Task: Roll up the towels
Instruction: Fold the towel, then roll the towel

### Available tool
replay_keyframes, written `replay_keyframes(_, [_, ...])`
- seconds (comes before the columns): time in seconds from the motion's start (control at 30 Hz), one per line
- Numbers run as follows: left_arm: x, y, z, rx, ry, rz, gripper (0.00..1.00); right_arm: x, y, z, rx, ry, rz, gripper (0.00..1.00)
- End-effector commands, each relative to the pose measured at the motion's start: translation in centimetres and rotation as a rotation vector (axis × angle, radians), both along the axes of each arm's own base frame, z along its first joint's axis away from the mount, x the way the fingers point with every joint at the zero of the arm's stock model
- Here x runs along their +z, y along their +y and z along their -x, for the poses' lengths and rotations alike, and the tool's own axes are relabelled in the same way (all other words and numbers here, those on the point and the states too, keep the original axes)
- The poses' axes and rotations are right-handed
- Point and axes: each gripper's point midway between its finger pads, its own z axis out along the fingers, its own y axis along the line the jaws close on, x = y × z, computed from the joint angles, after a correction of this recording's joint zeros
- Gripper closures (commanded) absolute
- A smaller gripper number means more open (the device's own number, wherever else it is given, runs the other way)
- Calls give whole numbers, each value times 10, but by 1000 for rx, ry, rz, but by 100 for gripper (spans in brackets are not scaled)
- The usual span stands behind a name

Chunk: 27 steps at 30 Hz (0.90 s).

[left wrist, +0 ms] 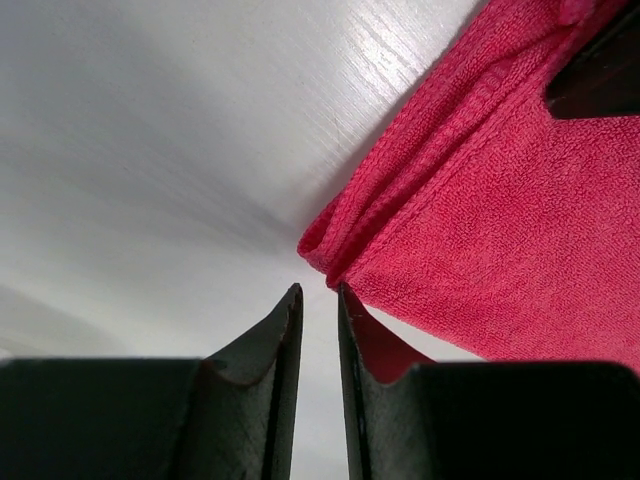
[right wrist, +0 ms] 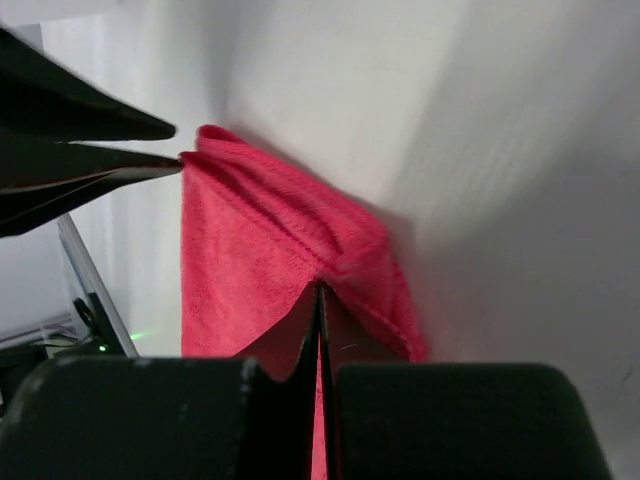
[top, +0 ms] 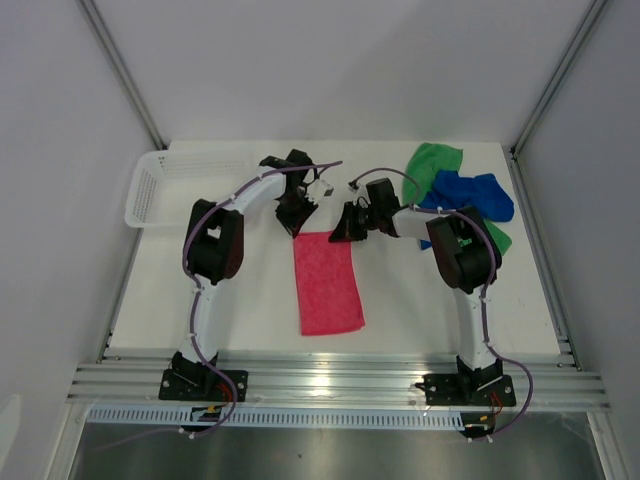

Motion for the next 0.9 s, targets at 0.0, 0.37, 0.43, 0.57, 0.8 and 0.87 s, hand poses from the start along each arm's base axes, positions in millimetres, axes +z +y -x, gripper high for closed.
replay_keyframes(0.0, [20, -4, -8, 22, -49, 21, 76, -4, -1, -22, -63, 8, -24, 100])
replay_keyframes(0.37, [73, -3, -14, -7, -159, 48, 60, 37, -2, -37, -73, -66, -83, 91])
replay_keyframes(0.43, [99, -7, -9, -48, -204, 88, 59, 56, -5, -40, -70, -101, -102, 85])
replay_keyframes(0.57, [146, -21, 24, -200, -281, 146, 56, 96, -33, -37, -73, -190, -87, 68])
replay_keyframes(0.8, [117, -61, 169, -805, -388, 73, 52, 133, -101, -2, -195, -331, 1, 57])
replay_keyframes(0.87, [82, -63, 206, -914, -350, 83, 49, 155, -109, 11, -225, -393, -7, 55])
